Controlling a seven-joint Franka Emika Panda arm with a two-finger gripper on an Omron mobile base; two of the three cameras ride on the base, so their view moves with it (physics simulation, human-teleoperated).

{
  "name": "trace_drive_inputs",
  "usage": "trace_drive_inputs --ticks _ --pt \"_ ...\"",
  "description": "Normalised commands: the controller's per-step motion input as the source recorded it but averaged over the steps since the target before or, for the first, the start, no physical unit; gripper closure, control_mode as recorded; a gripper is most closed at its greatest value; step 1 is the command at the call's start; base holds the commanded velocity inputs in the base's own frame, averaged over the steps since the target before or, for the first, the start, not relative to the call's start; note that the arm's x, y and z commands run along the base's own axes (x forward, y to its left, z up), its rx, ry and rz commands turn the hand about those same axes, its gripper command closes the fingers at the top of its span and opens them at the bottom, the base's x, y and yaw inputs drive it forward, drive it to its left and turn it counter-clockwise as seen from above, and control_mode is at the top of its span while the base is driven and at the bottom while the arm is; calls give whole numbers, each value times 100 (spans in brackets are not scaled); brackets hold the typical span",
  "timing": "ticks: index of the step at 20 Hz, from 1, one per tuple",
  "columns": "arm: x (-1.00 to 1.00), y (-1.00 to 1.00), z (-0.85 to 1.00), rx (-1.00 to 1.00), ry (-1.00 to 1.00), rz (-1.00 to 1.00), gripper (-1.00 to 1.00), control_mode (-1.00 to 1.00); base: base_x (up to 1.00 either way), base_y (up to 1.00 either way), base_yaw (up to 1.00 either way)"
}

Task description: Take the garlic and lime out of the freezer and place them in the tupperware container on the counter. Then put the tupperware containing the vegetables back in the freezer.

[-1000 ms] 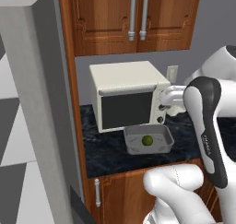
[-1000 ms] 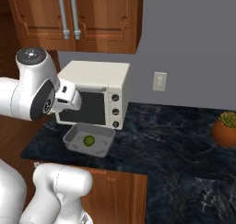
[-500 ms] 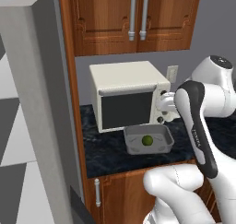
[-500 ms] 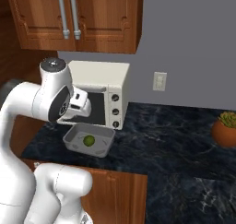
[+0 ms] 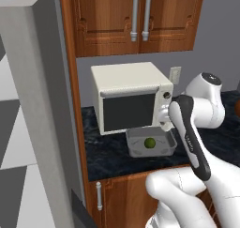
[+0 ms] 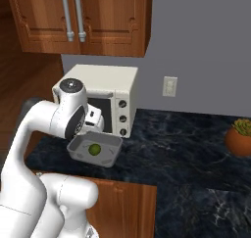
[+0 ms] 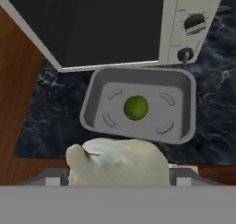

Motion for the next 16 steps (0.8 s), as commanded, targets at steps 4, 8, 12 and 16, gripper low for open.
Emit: trace_drive_inputs --ticks 4,8,12,16 --pt "33 -4 -51 0 0 0 100 -100 0 0 0" --pt "39 -3 -52 0 0 0 100 -100 0 0 0" --pt "40 0 -44 0 2 0 100 -100 0 0 0" --pt "38 -1 -40 0 2 0 100 -100 0 0 0"
